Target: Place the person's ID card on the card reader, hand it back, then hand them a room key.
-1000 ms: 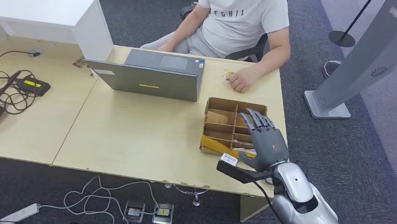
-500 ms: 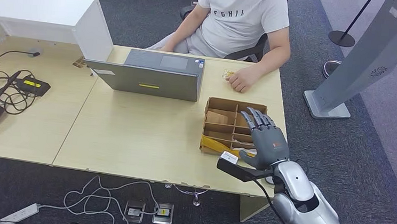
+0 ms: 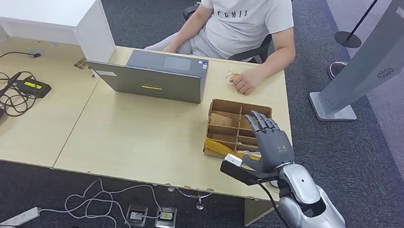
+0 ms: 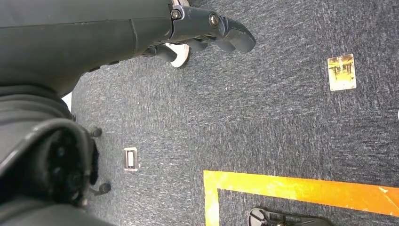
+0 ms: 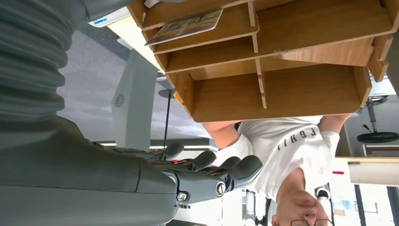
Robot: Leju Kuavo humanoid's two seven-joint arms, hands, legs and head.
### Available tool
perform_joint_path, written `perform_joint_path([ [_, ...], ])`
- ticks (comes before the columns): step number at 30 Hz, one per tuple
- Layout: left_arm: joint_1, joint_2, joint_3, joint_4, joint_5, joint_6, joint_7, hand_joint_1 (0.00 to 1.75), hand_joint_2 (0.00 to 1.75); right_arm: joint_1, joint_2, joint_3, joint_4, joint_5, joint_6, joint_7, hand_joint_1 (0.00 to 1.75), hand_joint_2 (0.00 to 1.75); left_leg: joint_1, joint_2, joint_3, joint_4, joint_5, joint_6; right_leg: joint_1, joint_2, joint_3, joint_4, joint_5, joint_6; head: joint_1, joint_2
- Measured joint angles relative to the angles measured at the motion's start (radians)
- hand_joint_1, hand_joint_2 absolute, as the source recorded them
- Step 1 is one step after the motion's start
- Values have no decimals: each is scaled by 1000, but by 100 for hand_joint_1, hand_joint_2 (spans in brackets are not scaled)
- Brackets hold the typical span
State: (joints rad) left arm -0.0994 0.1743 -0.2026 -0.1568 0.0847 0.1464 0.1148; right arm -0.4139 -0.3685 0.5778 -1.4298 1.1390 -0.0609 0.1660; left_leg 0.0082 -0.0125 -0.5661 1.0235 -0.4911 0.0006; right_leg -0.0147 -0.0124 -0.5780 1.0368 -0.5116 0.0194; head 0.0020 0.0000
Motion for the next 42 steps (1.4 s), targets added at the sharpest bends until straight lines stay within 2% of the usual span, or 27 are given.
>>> perform_joint_path([
  [24, 0, 0, 0, 0, 0, 1, 0, 0, 0, 0, 8, 16, 57, 43, -44, 9, 0, 175, 0, 0, 0, 0, 0, 0, 0, 0, 0, 0, 0, 0, 0, 0],
  [42, 0, 0, 0, 0, 0, 0, 0, 0, 0, -30, 15, 2, 123, 43, -40, 0, 0, 175, 0, 0, 0, 0, 0, 0, 0, 0, 0, 0, 0, 0, 0, 0],
])
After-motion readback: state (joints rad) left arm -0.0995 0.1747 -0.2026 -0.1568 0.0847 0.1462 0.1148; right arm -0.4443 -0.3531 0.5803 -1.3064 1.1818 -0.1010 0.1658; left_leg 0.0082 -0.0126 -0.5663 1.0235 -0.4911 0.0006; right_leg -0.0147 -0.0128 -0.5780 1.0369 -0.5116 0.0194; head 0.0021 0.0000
